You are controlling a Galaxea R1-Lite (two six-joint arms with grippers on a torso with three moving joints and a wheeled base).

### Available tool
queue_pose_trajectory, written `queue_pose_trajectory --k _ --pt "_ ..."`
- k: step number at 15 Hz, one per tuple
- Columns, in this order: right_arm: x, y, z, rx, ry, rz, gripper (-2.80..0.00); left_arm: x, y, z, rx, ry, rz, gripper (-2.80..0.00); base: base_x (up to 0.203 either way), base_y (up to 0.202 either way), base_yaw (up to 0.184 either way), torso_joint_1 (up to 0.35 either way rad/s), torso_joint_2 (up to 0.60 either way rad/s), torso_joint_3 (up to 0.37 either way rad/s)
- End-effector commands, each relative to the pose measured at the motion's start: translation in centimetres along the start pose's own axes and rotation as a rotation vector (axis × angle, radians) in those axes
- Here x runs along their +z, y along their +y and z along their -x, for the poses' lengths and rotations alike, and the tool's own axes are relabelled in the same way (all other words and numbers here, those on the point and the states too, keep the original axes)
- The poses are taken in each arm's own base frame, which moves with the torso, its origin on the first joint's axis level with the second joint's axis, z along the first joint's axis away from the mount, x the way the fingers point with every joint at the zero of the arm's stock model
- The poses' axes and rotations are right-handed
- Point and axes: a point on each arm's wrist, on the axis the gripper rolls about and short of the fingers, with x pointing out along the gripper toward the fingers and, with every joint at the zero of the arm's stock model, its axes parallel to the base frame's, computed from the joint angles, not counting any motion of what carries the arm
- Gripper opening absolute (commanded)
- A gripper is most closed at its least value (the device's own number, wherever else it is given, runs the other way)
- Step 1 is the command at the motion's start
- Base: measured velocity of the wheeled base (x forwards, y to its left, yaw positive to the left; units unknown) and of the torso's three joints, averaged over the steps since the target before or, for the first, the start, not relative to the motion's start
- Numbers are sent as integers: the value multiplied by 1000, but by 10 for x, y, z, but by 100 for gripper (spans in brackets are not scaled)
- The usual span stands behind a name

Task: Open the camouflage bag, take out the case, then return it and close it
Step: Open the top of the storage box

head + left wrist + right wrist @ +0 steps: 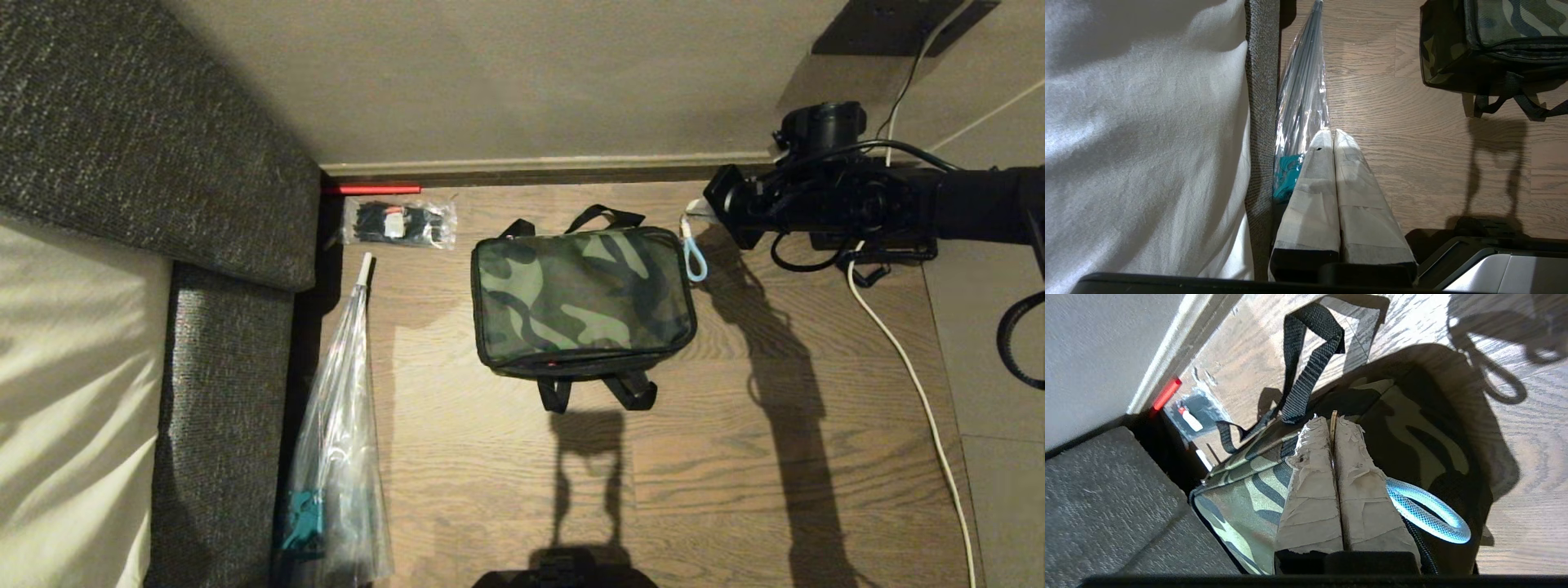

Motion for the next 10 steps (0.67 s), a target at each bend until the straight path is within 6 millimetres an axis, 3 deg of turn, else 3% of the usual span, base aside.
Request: queue_pose_trajectory --k 1,10 --pt "0 1 0 6 1 -6 -280 0 0 0 1 -1 0 -280 0 0 0 0 0 0" --pt "4 8 4 48 -16 -72 -280 0 0 0 1 -2 0 -280 0 0 0 0 0 0"
